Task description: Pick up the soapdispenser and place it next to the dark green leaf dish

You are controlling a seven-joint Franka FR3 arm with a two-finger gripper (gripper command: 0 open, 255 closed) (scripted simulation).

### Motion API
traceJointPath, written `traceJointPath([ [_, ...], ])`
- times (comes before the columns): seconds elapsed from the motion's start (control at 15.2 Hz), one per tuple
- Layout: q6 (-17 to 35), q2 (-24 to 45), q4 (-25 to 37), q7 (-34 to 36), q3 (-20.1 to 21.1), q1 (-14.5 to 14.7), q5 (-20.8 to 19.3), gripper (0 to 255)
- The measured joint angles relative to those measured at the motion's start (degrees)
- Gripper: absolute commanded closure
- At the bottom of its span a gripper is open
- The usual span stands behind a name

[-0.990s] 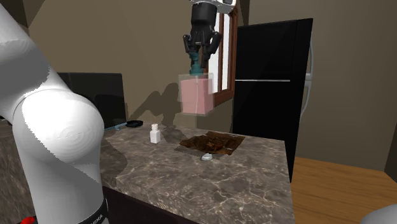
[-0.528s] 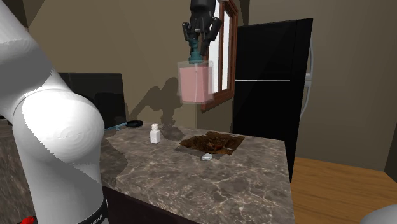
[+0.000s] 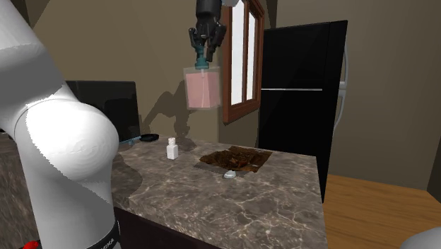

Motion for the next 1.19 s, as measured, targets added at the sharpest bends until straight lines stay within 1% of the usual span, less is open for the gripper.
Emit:
traceJointPath([
  [0.07,0.3,-0.1,-0.3,1.1,0.8,0.3,0.4,255],
  [0.33,0.5,3.5,3.7,7.0,5.1,2.1,2.4,255],
  [0.66,1.7,7.3,7.0,14.1,10.1,4.1,4.0,255],
  [0.92,2.8,11.7,11.0,19.9,14.1,5.9,4.4,255],
  [1.19,3.0,18.3,17.9,26.2,18.2,7.8,3.4,255],
])
